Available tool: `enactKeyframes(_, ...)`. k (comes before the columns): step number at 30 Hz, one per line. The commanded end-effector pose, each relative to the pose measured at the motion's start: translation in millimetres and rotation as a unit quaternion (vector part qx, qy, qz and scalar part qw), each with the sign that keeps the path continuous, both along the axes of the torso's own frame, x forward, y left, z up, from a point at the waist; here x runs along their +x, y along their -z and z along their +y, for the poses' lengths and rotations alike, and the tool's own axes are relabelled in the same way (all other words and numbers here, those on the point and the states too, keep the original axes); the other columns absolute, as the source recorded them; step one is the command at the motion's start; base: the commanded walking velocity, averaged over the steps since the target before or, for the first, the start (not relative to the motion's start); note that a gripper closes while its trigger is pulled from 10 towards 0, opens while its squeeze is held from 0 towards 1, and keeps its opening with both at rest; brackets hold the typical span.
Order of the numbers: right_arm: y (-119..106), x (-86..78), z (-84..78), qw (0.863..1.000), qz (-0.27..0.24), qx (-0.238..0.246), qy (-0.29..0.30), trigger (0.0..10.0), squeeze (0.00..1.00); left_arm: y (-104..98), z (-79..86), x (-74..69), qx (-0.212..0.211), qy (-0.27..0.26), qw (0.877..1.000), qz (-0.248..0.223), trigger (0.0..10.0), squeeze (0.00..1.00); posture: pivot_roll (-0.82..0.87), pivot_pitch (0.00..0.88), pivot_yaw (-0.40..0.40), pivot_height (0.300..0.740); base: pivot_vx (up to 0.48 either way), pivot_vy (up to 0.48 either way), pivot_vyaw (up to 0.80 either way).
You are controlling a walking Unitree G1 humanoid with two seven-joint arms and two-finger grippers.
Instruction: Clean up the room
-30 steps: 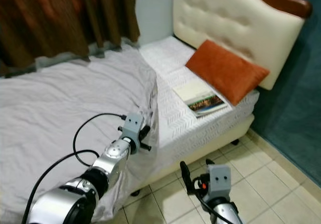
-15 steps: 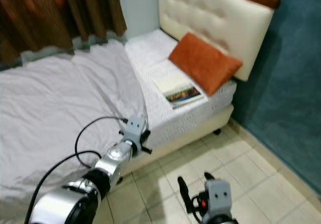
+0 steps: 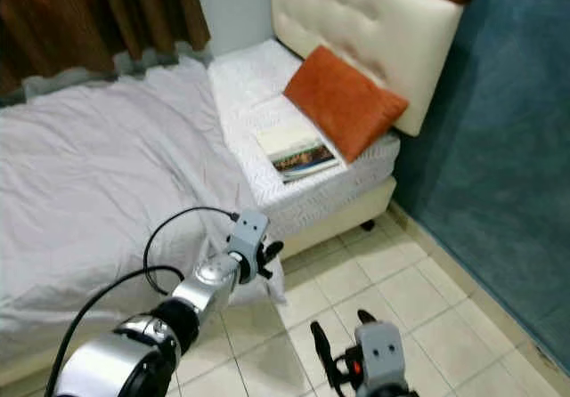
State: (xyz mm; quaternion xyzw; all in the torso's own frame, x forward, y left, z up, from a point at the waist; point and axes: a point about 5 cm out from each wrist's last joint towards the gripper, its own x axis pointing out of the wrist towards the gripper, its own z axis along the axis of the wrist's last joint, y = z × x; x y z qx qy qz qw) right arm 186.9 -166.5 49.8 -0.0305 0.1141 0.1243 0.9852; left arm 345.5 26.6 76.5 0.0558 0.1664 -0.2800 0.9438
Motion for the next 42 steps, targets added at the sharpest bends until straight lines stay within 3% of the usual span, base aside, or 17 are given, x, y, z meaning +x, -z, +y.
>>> enactKeyframes(1, 5.6, 1.4, -3.1, 1.000, 0.013, -0.007, -0.003, 10.0, 0.00, -16.4, -104.7, -46.1, -0.108, 0.112, 0.988, 0.016, 10.0, 1.00, -0.26, 0.148, 0.042, 0.740, 0.000, 0.000, 0.00)
enactKeyframes(3, 4.0, 7.0, -5.4, 1.000, 0.006, -0.012, -0.002, 10.0, 0.00, -16.7, -87.7, -38.0, -0.111, 0.111, 0.987, -0.019, 10.0, 1.00, -0.25, 0.135, 0.039, 0.740, 0.000, 0.000, 0.00)
enactKeyframes(4, 4.0, 7.0, -5.4, 1.000, 0.006, -0.012, -0.002, 10.0, 0.00, -16.7, -87.7, -38.0, -0.111, 0.111, 0.987, -0.019, 10.0, 1.00, -0.25, 0.135, 0.039, 0.740, 0.000, 0.000, 0.00)
enactKeyframes(5, -0.1, 13.7, -9.3, 1.000, -0.004, -0.008, 0.010, 10.0, 0.00, -13.1, -50.9, -28.0, -0.108, 0.091, 0.987, -0.071, 10.0, 1.00, -0.22, 0.121, 0.035, 0.740, 0.000, 0.000, 0.00)
enactKeyframes(6, -0.1, 13.7, -9.3, 1.000, -0.004, -0.008, 0.010, 10.0, 0.00, -13.1, -50.9, -28.0, -0.108, 0.091, 0.987, -0.071, 10.0, 1.00, -0.22, 0.121, 0.035, 0.740, 0.000, 0.000, 0.00)
enactKeyframes(8, -2.6, 24.1, -15.0, 1.000, -0.013, -0.002, 0.025, 10.0, 0.00, -4.7, -2.9, -24.4, -0.079, 0.052, 0.989, -0.110, 10.0, 1.00, -0.16, 0.081, 0.026, 0.740, 0.000, 0.000, 0.00)
enactKeyframes(9, -2.6, 24.1, -15.0, 1.000, -0.013, -0.002, 0.025, 10.0, 0.00, -4.7, -2.9, -24.4, -0.079, 0.052, 0.989, -0.110, 10.0, 1.00, -0.16, 0.081, 0.026, 0.740, 0.000, 0.000, 0.00)
enactKeyframes(10, -5.4, 29.2, -16.4, 0.999, -0.020, 0.009, 0.039, 10.0, 0.00, -2.5, 25.1, -26.0, -0.078, 0.017, 0.990, -0.116, 10.0, 1.00, -0.15, 0.073, 0.025, 0.740, 0.000, 0.000, 0.00)
enactKeyframes(11, -8.3, 34.5, -18.6, 0.998, -0.026, 0.020, 0.051, 10.0, 0.00, -3.0, 47.4, -28.7, -0.073, -0.014, 0.989, -0.126, 10.0, 0.83, -0.12, 0.061, 0.018, 0.740, 0.000, 0.000, 0.00)
enactKeyframes(12, -13.9, 40.6, -20.7, 0.996, -0.041, 0.036, 0.067, 10.0, 0.00, -6.2, 71.9, -33.7, -0.063, -0.059, 0.986, -0.143, 10.0, 0.00, -0.07, 0.046, 0.007, 0.740, 0.000, 0.000, 0.00)
enactKeyframes(14, -20.5, 47.8, -21.6, 0.993, -0.058, 0.057, 0.083, 10.0, 0.00, -13.6, 104.0, -45.5, -0.049, -0.130, 0.976, -0.170, 10.0, 0.00, -0.03, 0.032, -0.006, 0.740, 0.000, 0.000, 0.00)
enactKeyframes(15, -20.5, 47.8, -21.6, 0.993, -0.058, 0.057, 0.083, 10.0, 0.00, -13.6, 104.0, -45.5, -0.049, -0.130, 0.976, -0.170, 10.0, 0.00, -0.03, 0.032, -0.006, 0.740, 0.000, 0.000, 0.00)
enactKeyframes(18, -18.0, 58.3, -12.4, 0.993, -0.059, 0.068, 0.074, 10.0, 0.00, -19.3, 128.3, -69.6, -0.028, -0.189, 0.963, -0.188, 10.0, 0.00, 0.02, 0.001, -0.023, 0.740, 0.000, 0.000, 0.00)
enactKeyframes(24, -15.0, 77.6, 1.6, 0.993, -0.058, 0.090, 0.057, 10.0, 0.00, -1.8, 138.0, -70.6, -0.005, -0.234, 0.962, -0.137, 10.0, 0.00, 0.06, 0.000, -0.045, 0.740, 0.352, 0.000, 0.00)
enactKeyframes(31, -13.3, 79.1, -2.0, 0.992, -0.056, 0.096, 0.064, 10.0, 0.00, 3.1, 135.3, -69.5, 0.003, -0.225, 0.967, -0.121, 10.0, 0.00, 0.04, 0.000, -0.044, 0.740, 0.480, 0.000, 0.22)
enactKeyframes(36, -15.3, 67.2, -18.9, 0.990, -0.086, 0.062, 0.090, 10.0, 0.00, 0.9, 128.5, -70.4, -0.034, -0.201, 0.971, -0.125, 10.0, 0.00, 0.01, 0.000, -0.034, 0.740, 0.480, 0.000, 0.00)
enactKeyframes(42, -4.8, 54.1, -24.4, 0.990, -0.065, 0.065, 0.109, 10.0, 0.00, -5.9, 123.8, -64.2, -0.032, -0.178, 0.975, -0.131, 10.0, 0.00, -0.02, 0.000, -0.014, 0.740, 0.480, 0.000, 0.00)
